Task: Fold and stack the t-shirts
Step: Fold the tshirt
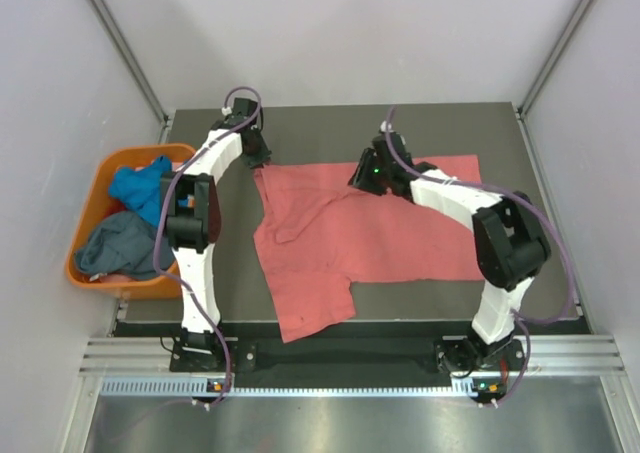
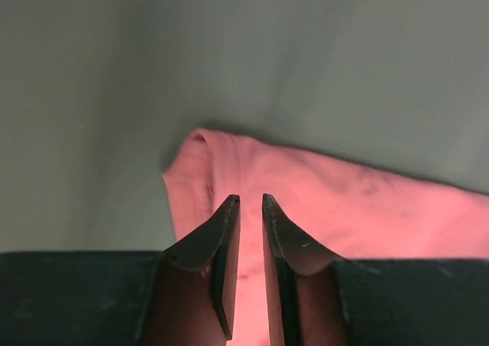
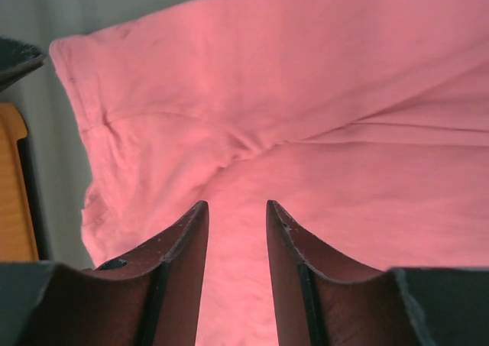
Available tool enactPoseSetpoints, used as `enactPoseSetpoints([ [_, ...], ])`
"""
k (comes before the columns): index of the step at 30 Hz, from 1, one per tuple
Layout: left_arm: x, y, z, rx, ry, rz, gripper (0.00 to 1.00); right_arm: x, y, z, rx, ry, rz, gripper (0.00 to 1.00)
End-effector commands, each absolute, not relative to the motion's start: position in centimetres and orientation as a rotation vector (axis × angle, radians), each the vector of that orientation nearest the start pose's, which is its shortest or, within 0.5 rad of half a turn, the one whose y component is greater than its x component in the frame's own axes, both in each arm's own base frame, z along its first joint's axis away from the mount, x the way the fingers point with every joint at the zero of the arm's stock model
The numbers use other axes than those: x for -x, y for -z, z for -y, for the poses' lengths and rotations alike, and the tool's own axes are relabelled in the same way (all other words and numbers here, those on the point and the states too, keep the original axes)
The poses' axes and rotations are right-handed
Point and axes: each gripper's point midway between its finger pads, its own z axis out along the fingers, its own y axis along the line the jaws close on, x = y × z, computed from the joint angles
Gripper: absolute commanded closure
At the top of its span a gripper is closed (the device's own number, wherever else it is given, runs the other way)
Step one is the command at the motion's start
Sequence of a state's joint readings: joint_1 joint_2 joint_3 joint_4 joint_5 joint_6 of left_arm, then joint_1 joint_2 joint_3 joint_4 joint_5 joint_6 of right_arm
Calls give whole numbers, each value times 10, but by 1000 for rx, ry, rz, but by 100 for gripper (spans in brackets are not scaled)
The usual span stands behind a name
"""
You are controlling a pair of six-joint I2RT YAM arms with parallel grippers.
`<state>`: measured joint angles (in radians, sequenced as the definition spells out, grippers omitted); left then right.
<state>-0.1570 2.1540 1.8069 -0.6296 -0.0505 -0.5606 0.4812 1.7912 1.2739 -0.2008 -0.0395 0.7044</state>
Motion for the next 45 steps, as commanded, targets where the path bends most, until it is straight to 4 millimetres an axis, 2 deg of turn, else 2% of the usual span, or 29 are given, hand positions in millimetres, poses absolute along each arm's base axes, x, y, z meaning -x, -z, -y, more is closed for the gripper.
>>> enactPoseSetpoints([
  [1, -524, -72, 93, 500, 181, -2539, 77, -431, -113, -294, -344, -704, -2294, 64],
  [4, -523, -50, 87, 513, 127, -2573, 78, -421, -106, -321, -320, -757, -2305, 69],
  [7, -525, -35, 78, 520, 56, -2593, 80, -411, -98, -336, -295, -762, -2324, 72],
  [11, -526, -29, 67, 524, -10, -2606, 81, -400, -90, -353, -250, -766, -2345, 73],
  [14, -526, -39, 65, 532, -29, -2594, 82, -396, -85, -355, -240, -756, -2354, 73],
  [17, -528, -61, 66, 520, -13, -2564, 78, -396, -85, -357, -230, -758, -2354, 74],
  [22, -529, -118, 64, 503, 13, -2478, 73, -395, -84, -366, -205, -775, -2355, 75],
  [24, -521, -134, 69, 493, 57, -2464, 73, -395, -84, -371, -193, -793, -2346, 75],
  [25, -517, -138, 79, 471, 122, -2468, 73, -394, -84, -374, -184, -802, -2347, 75],
  [29, -503, -137, 107, 421, 334, -2462, 73, -394, -93, -383, -167, -824, -2332, 75],
  [32, -496, -116, 108, 442, 338, -2501, 73, -394, -99, -395, -124, -875, -2324, 84],
  [33, -495, -100, 107, 458, 320, -2534, 73, -397, -104, -401, -112, -902, -2301, 85],
  [35, -495, -85, 106, 478, 300, -2568, 73, -397, -102, -409, -90, -936, -2300, 85],
  [38, -495, -47, 102, 509, 226, -2662, 74, -401, -85, -412, -81, -926, -2331, 85],
  [40, -502, -41, 96, 512, 180, -2660, 74, -399, -64, -409, -82, -910, -2377, 85],
  [41, -500, -30, 92, 518, 142, -2684, 75, -397, -59, -407, -82, -908, -2387, 85],
  [42, -501, -26, 84, 535, 72, -2678, 74, -393, -49, -404, -80, -894, -2405, 85],
  [45, -499, -13, 72, 536, -13, -2696, 75, -385, -37, -391, -72, -850, -2422, 85],
])
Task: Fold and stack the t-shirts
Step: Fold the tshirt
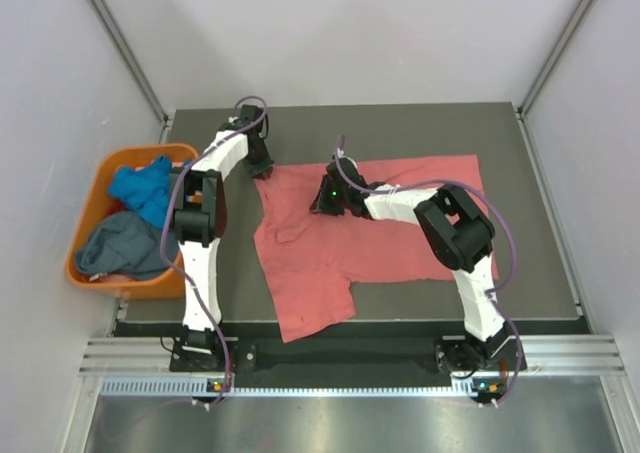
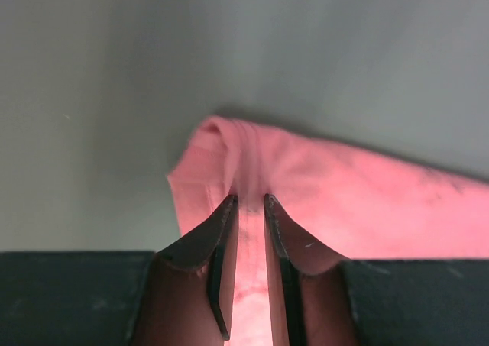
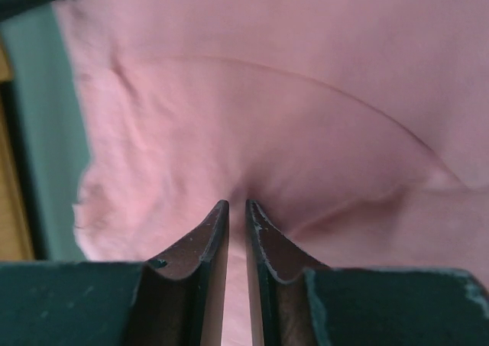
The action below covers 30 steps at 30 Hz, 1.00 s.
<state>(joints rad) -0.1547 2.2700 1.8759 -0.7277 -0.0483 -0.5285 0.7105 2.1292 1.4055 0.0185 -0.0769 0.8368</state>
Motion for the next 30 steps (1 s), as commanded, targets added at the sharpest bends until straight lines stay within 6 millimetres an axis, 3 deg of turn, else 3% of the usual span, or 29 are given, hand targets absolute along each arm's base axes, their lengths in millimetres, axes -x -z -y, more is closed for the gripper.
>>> enactPoseSetpoints([
  [1, -499, -12, 70, 539, -22, -2697, 75, -384, -38, -388, -69, -843, -2418, 85],
  [7, -512, -1, 63, 499, -66, -2689, 74, -385, -52, -379, -26, -798, -2380, 85],
  [10, -523, -12, 66, 466, -43, -2675, 74, -386, -70, -384, 3, -834, -2350, 83],
  [13, -537, -45, 67, 417, -25, -2608, 72, -384, -91, -386, 28, -868, -2318, 80],
  [17, -547, -85, 75, 358, 60, -2531, 69, -393, -104, -375, 19, -849, -2272, 78],
  [21, -518, -99, 80, 381, 56, -2570, 69, -407, -92, -369, 9, -849, -2299, 79],
  [22, -510, -111, 77, 396, 44, -2559, 69, -412, -90, -365, 2, -848, -2298, 80],
  [24, -481, -101, 74, 419, 5, -2631, 68, -418, -81, -364, 12, -843, -2315, 80],
  [25, -473, -114, 73, 419, 18, -2609, 69, -421, -75, -360, 7, -834, -2326, 80],
  [26, -454, -98, 72, 417, 0, -2656, 69, -423, -72, -358, 3, -835, -2331, 80],
  [28, -443, -104, 75, 407, 45, -2641, 69, -426, -57, -354, -6, -826, -2352, 80],
  [29, -430, -89, 73, 409, 32, -2678, 70, -427, -53, -351, -5, -816, -2360, 81],
  [30, -428, -87, 72, 409, 29, -2674, 70, -427, -46, -350, -3, -806, -2372, 81],
])
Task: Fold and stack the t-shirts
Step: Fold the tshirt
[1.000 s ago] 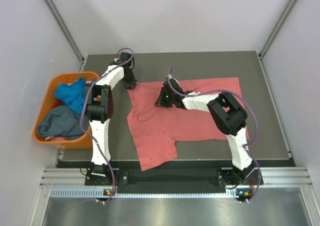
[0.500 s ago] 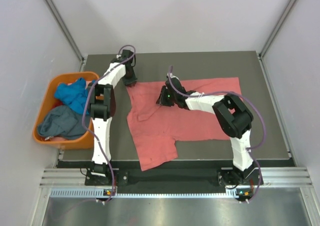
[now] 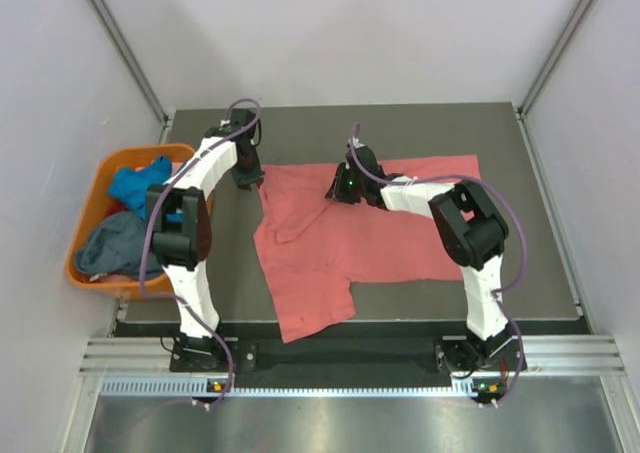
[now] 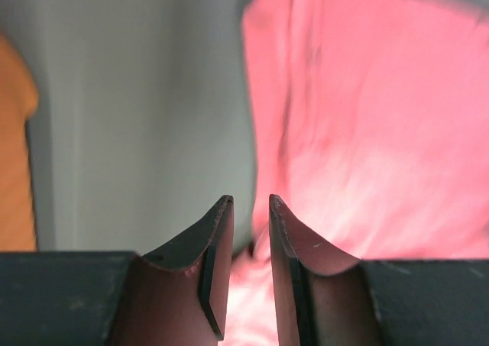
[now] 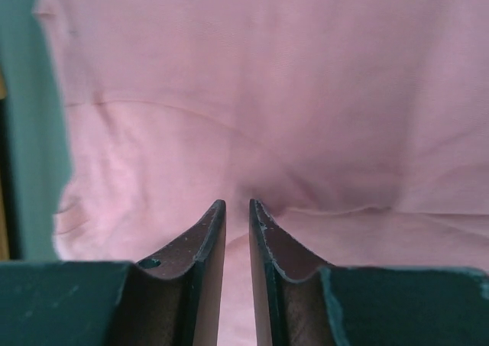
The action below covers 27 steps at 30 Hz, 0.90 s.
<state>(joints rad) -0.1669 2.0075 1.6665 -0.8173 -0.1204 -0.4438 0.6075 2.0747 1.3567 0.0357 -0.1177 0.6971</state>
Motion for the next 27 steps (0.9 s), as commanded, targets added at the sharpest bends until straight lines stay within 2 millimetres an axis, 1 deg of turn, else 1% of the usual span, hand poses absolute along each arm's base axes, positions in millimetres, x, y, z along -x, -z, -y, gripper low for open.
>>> enactPoseSetpoints([
  [1, -425, -79, 69, 413, 6, -2688, 70, -427, -44, -348, -2, -800, -2376, 81],
  [3, -419, -68, 68, 420, -15, -2737, 70, -427, -42, -347, 13, -789, -2375, 81],
  [4, -422, -59, 70, 424, -15, -2758, 70, -428, -44, -346, 15, -788, -2372, 81],
  [5, -423, -54, 70, 420, -16, -2763, 70, -427, -45, -346, 24, -787, -2368, 81],
  [7, -430, -43, 71, 413, -11, -2764, 69, -427, -54, -346, 30, -796, -2351, 81],
  [11, -444, -30, 74, 396, 15, -2749, 69, -424, -74, -343, 41, -806, -2309, 81],
  [12, -445, -25, 74, 403, 21, -2758, 69, -423, -77, -342, 41, -806, -2304, 81],
  [15, -449, -20, 73, 413, 36, -2761, 69, -420, -84, -340, 45, -807, -2294, 81],
  [16, -450, -20, 71, 425, 28, -2762, 69, -419, -85, -339, 50, -804, -2293, 81],
  [17, -448, -20, 66, 443, -16, -2763, 69, -417, -87, -337, 47, -800, -2292, 81],
  [21, -449, -33, 58, 492, -66, -2721, 69, -415, -91, -331, 53, -767, -2283, 81],
  [27, -455, -48, 58, 530, -58, -2681, 72, -417, -98, -328, 69, -740, -2279, 80],
])
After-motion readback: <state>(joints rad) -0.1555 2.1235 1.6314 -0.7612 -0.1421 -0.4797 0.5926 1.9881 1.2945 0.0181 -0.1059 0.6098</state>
